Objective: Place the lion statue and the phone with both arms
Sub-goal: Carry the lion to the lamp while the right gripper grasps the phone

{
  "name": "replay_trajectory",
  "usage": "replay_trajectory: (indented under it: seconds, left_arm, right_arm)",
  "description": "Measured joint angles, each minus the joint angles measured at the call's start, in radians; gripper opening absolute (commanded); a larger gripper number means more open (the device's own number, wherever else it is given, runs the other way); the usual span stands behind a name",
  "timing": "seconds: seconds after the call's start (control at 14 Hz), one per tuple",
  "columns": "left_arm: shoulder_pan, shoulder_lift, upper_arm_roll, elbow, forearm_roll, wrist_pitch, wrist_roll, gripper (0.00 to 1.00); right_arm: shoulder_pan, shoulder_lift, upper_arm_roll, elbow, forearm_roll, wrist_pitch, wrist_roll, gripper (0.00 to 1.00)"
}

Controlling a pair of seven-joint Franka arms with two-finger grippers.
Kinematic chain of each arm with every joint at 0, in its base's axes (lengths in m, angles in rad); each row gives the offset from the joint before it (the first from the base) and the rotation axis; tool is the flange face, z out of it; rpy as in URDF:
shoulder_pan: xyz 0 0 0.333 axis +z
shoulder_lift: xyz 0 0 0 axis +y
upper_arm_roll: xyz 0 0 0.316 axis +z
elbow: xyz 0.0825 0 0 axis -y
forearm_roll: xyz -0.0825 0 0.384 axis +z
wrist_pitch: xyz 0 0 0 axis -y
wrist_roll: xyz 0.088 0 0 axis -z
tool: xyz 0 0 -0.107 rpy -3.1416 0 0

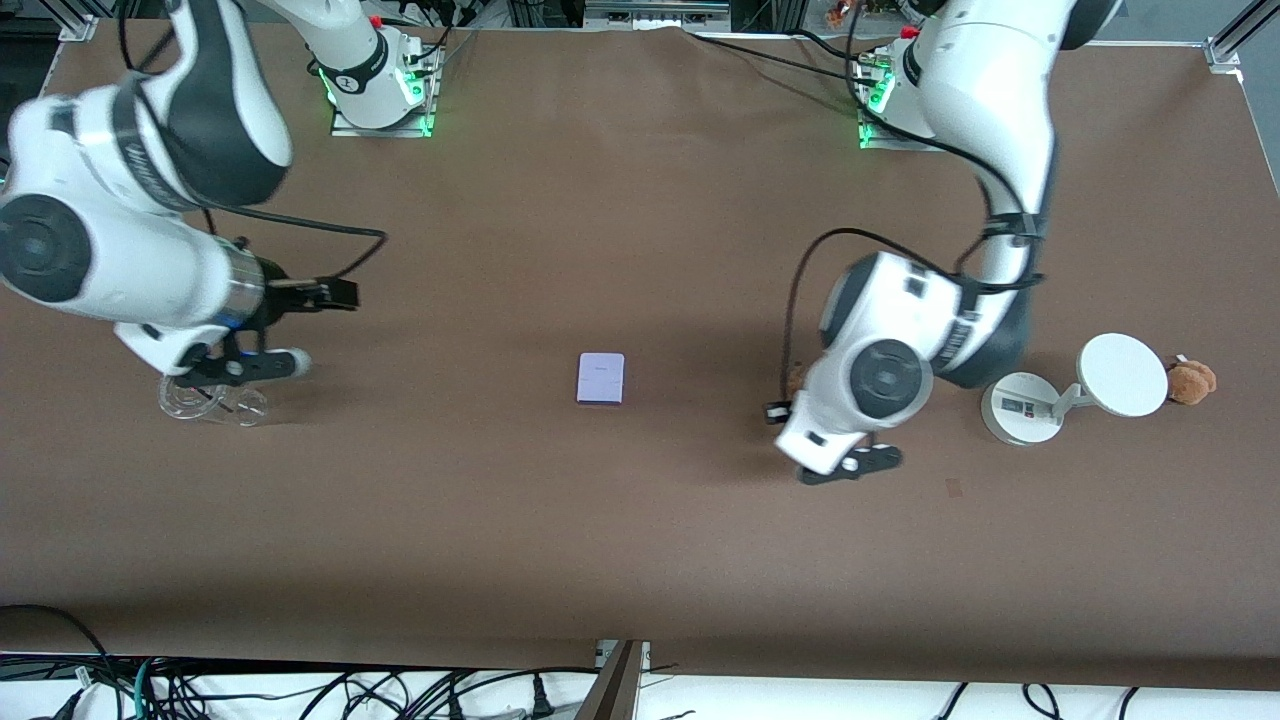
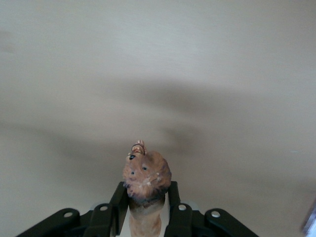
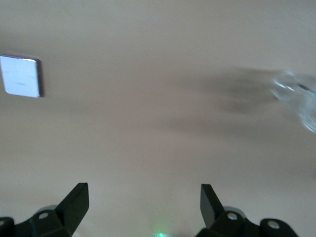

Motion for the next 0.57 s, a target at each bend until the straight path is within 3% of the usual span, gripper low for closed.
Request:
replay_trajectory:
  seconds: [0.36, 0.57]
  left_arm:
    - [0.116, -0.048, 0.000, -0.108, 0.000, -0.004, 0.150, 0.00]
    - [0.147, -0.050, -0.001, -0.220, 0.000, 0.109, 0.224, 0.00]
  right_arm:
    - [0.203, 0.152, 0.008, -0.008, 0.007, 0.236, 0.265, 1.00]
    - [0.279, 0.236, 0.008, -0.009, 0.007, 0.368, 0.387, 1.00]
